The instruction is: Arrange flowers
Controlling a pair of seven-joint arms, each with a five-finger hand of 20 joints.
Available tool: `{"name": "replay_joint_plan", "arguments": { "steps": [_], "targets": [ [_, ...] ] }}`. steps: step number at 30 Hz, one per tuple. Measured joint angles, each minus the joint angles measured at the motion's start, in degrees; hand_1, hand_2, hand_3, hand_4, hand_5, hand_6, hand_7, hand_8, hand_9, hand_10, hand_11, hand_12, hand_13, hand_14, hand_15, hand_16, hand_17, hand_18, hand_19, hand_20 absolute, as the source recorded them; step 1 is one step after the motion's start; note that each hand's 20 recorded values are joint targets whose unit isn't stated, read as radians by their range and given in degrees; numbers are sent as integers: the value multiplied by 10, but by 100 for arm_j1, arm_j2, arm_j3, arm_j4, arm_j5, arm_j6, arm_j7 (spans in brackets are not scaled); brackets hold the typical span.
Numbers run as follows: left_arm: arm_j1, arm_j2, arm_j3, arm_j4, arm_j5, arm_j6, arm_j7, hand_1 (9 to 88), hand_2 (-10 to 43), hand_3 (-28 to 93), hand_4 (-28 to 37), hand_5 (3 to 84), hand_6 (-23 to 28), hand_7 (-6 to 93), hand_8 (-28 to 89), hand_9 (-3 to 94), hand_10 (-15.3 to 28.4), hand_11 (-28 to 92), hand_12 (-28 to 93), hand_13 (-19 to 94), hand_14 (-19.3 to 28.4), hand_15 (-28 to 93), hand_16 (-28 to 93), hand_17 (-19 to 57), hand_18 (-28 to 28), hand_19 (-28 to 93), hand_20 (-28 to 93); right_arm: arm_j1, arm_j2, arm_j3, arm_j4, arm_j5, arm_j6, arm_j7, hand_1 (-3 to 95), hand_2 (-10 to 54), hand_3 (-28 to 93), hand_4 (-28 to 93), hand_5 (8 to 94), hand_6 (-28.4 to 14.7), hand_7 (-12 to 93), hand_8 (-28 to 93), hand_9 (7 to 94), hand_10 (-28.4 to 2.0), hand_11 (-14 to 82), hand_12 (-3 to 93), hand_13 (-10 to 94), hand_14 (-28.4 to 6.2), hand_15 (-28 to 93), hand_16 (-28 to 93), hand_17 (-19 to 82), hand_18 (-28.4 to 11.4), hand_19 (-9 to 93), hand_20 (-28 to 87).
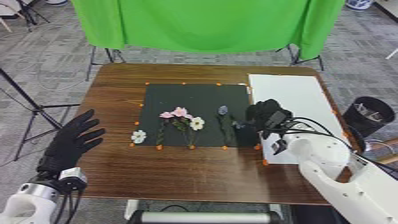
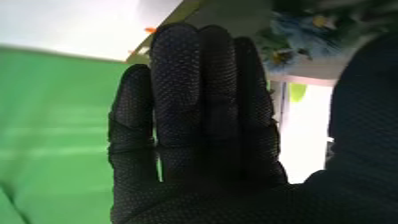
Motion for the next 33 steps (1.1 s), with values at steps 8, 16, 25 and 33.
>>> {"name": "replay_joint_plan", "arguments": {
  "steps": [8,16,25,33],
  "targets": [
    [9,-18,-19,-7,0,2,9,253,-14,699,-245,245,23,210,-112,209,115,226,165,190,153,373,-2,-89,226,473,100,-651,-360,1548,-441,1979,-1342,-538,185,-68,876,-270,345,-38,266,-148,371,-141,236,218,373,-120,359,174,124,-248,514,279],
    [12,-80,0,-37,24,17,222,216,-51,693,-281,230,24,196,-102,185,109,201,175,129,139,238,22,-115,231,416,79,-1333,-1212,3083,-449,4206,-1400,-455,138,-79,819,-256,313,-26,146,-102,304,-132,53,222,241,-140,36,324,21,-261,378,172],
    [-240,-147,296,-105,-491,0,492,220,-63,662,-283,217,26,187,-97,145,94,122,184,72,122,81,80,-169,228,346,63,-2207,-1848,3729,-507,6715,-1322,-262,109,-67,794,-253,274,-24,81,-76,237,-128,-14,226,151,-146,-55,350,-81,-260,339,129],
    [-707,-412,468,-22,267,-160,324,222,-75,669,-282,198,22,160,-86,142,88,87,198,91,126,86,83,-161,224,353,57,-2919,-2634,4109,-986,8159,-1058,-357,110,-74,800,-250,280,-27,99,-74,268,-131,6,241,207,-136,-16,388,-72,-249,379,143]
  ]
}}
